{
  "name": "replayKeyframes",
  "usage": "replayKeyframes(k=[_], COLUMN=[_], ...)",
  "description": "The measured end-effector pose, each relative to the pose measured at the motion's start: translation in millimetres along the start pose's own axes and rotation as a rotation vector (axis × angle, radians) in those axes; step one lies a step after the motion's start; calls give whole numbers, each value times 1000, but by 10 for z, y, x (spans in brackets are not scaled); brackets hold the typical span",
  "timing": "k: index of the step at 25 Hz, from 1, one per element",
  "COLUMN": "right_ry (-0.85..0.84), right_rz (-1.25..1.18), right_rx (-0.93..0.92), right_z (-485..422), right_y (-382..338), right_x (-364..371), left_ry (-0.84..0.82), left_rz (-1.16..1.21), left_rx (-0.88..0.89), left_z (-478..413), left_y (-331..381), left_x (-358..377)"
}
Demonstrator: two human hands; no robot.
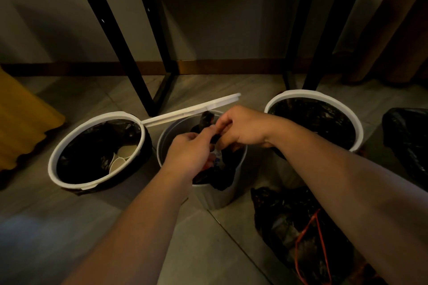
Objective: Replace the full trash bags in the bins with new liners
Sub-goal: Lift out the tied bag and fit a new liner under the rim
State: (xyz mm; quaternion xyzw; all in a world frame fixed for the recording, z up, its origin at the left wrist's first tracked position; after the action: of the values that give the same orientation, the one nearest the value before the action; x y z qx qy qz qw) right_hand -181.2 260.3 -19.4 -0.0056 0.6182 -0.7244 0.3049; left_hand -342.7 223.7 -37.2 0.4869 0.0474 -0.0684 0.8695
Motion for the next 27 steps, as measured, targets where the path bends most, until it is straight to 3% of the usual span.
replayKeyframes(k=[3,7,10,13,21,27], right_ry=[-59,-104,115,338,409,391], right_rz=[-70,-219,-306,-242,-539,-820], right_rx=[-31,-11,98,199,277,190], right_z=[12,34,-8,-56,-447,-452], right_y=[1,65,227,376,494,311], right_x=[76,96,-145,-283,236,5], left_ry=[-37,-71,-63,-89,-122,8], left_rz=[96,258,299,322,65,359], left_rx=[-74,-46,-30,-55,-13,33], left_z=[-142,-140,-93,-55,50,146], left_y=[-21,-17,-91,-252,-404,-100], left_x=[81,47,-9,-32,-10,-373])
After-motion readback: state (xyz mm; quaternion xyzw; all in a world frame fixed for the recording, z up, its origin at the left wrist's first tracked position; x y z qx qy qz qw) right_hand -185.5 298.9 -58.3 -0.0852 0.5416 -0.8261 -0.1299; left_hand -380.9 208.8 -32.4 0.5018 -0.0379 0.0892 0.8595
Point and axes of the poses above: each hand's wrist, its own z-axis away from the middle knuckle, its own x-axis out of the palm, y = z × x, the point moved 7 cm from there along -z, towards the middle knuckle, and after that the axes turned 5 degrees about -x, right-handed, at the moved point
